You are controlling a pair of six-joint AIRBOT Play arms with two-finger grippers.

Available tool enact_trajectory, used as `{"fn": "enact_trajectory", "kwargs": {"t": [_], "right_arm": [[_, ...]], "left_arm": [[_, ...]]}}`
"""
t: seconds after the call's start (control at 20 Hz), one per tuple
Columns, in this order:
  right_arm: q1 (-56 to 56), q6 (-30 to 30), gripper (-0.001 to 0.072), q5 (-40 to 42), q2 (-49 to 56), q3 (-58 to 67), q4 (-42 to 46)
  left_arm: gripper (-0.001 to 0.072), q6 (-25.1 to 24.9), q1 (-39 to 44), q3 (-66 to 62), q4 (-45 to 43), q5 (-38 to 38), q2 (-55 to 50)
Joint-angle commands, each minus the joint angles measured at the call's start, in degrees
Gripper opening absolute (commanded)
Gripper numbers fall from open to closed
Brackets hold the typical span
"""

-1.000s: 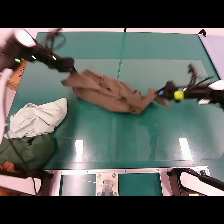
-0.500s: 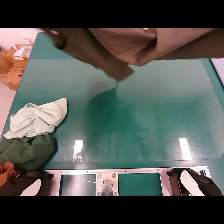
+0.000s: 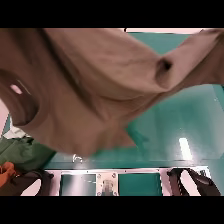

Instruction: Fold the shirts.

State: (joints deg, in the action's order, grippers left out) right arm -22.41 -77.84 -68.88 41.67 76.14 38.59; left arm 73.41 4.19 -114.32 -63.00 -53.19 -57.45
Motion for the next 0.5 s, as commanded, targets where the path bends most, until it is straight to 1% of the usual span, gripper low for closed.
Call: {"fn": "enact_trajectory", "kwargs": {"t": [0.0, 0.1, 0.2, 0.25, 0.35, 0.45], "right_arm": [[0.04, 0.55, 0.0013, 4.42, 0.87, -15.98, -0.04], [0.09, 1.09, 0.0013, 10.08, 3.32, -25.94, -0.09], [0.11, 3.58, 0.0013, 15.72, 8.11, -33.35, -0.72], [0.11, 3.93, 0.0013, 17.86, 11.56, -35.41, -0.72], [0.11, 6.10, 0.0013, 19.17, 19.45, -35.98, -1.20], [0.11, 8.76, 0.0013, 20.02, 26.95, -35.41, -4.39]], "left_arm": [[0.0023, -0.02, 0.00, 1.79, 0.72, -1.36, -10.23], [0.0023, -0.15, 0.02, 1.79, 3.30, -2.60, -18.91], [0.0023, -2.08, 0.02, 1.79, 8.39, -3.41, -27.39], [0.0023, -2.62, 0.15, 1.79, 10.88, -3.50, -31.41], [0.0023, -3.45, 1.18, 1.79, 13.55, -3.48, -39.10], [0.0024, -3.41, 2.60, 1.79, 14.03, -3.45, -45.59]]}}
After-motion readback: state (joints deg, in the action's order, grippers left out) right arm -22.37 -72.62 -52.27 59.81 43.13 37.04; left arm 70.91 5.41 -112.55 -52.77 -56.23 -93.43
